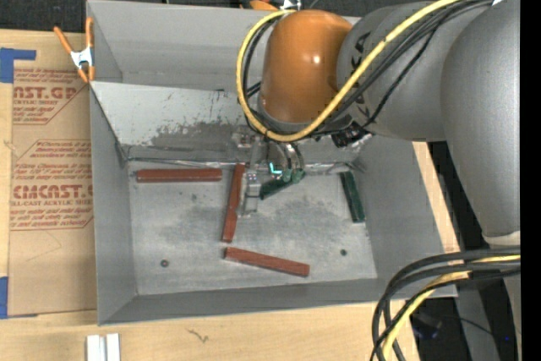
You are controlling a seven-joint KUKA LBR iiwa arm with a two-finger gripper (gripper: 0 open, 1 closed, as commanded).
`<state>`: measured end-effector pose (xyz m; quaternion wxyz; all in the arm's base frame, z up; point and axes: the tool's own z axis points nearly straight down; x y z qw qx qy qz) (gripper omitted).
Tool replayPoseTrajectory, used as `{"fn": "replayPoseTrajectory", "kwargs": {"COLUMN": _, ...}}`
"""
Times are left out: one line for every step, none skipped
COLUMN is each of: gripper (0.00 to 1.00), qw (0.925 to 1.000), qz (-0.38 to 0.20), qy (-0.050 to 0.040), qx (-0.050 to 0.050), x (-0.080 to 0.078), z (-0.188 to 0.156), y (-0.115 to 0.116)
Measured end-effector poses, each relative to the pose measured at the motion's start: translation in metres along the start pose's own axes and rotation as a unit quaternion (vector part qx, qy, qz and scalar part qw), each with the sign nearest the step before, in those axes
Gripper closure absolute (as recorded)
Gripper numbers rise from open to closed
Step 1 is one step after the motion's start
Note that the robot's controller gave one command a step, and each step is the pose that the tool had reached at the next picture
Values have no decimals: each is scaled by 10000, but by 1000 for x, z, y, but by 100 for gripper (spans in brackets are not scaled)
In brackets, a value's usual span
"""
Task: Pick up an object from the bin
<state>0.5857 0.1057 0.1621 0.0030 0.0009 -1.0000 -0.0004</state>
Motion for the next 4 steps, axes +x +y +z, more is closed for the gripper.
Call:
{"fn": "replayPoseTrajectory", "kwargs": {"gripper": 0, "qw": 9789, "qz": -2043, "qy": -15, "qx": 7, "x": 15, "z": 94, "y": -8}}
{"fn": "replayPoseTrajectory", "kwargs": {"gripper": 100, "qw": 9791, "qz": -2033, "qy": -44, "qx": -2, "x": 13, "z": 91, "y": -7}}
{"fn": "replayPoseTrajectory", "kwargs": {"gripper": 100, "qw": 9742, "qz": -2255, "qy": -86, "qx": 8, "x": 6, "z": -22, "y": 12}}
{"fn": "replayPoseTrajectory", "kwargs": {"gripper": 100, "qw": 9737, "qz": -2277, "qy": -83, "qx": 11, "x": 8, "z": -94, "y": 14}}
